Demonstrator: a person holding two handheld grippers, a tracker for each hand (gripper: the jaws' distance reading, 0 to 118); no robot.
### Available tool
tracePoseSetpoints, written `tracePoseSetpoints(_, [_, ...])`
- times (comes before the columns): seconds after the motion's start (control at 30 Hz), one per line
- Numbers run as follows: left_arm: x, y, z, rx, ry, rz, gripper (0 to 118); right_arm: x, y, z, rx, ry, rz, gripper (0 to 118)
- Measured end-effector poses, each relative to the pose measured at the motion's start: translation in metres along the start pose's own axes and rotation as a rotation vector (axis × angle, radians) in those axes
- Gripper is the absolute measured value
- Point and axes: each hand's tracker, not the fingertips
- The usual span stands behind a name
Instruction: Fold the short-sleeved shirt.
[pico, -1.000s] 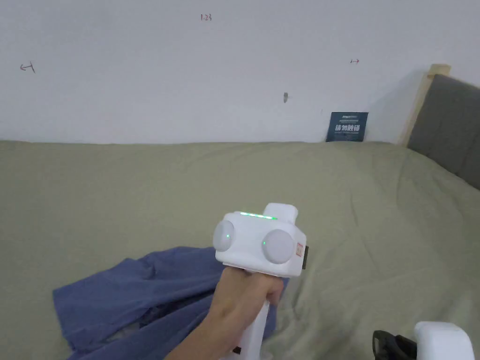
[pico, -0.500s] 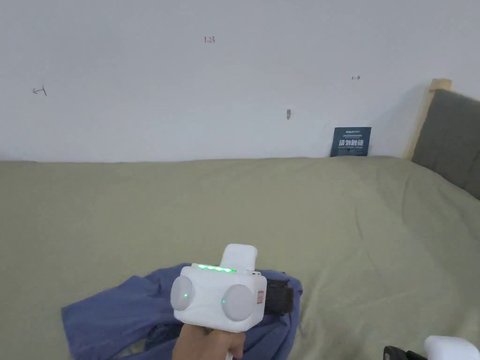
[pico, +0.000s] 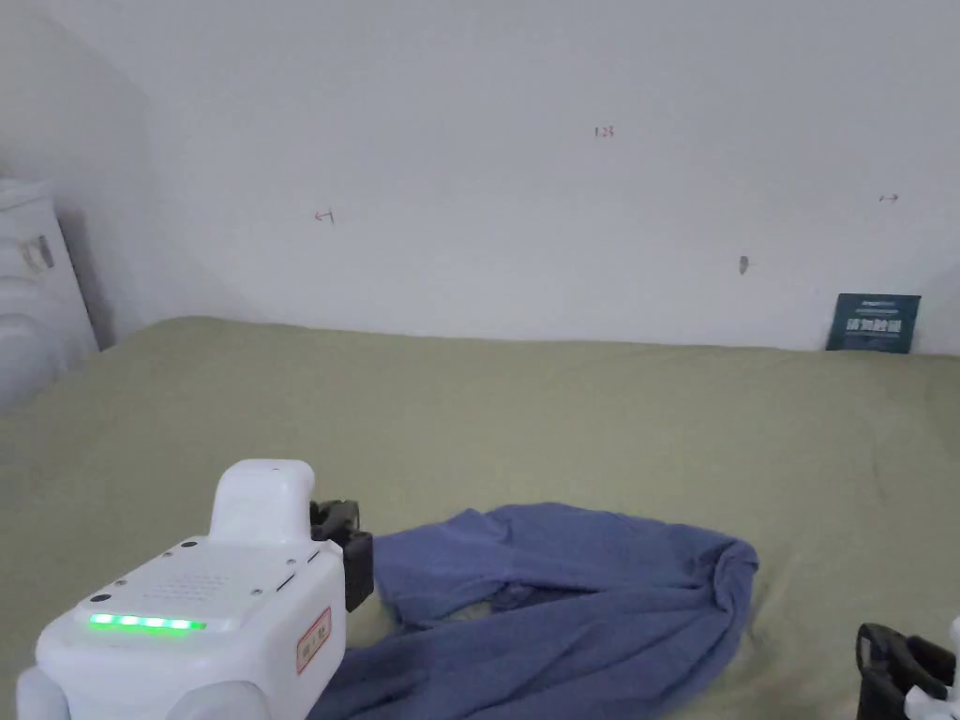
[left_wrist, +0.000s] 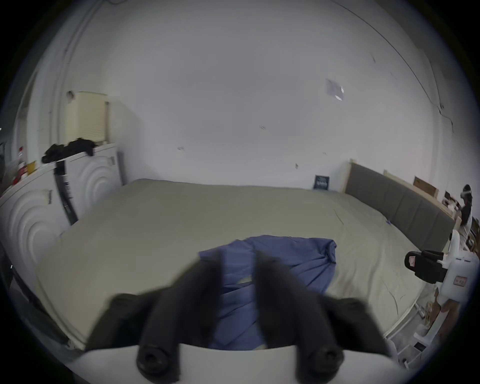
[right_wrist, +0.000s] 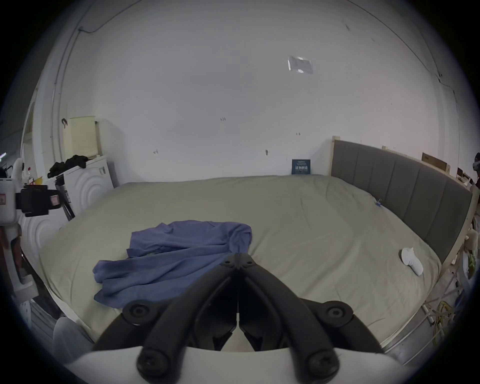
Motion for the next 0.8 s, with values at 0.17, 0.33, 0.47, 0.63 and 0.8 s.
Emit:
tracePoseSetpoints(0.17, [-0.025, -0.016, 0.042, 0.034, 0.114, -0.031, 3, -0.015, -0.003, 0.022, 0.036, -0.013, 0.044, 2])
tracePoseSetpoints(0.33, [-0.045, -0.035, 0.049, 0.035, 0.152, 0.025, 3, -0.020, -0.004, 0.032, 0.054, -0.003, 0.041, 2])
tracePoseSetpoints(0.47, [-0.055, -0.038, 0.046, 0.037, 0.166, 0.028, 3, -0.023, -0.003, 0.031, 0.063, -0.012, 0.065, 2])
tracePoseSetpoints(0.63, [-0.059, -0.036, 0.041, 0.033, 0.176, 0.023, 3, -0.028, -0.004, 0.026, 0.072, -0.005, 0.061, 2])
tracePoseSetpoints(0.8, [-0.069, -0.043, -0.007, -0.143, 0.130, 0.005, 4, -0.033, -0.008, 0.013, 0.038, 0.009, 0.048, 2])
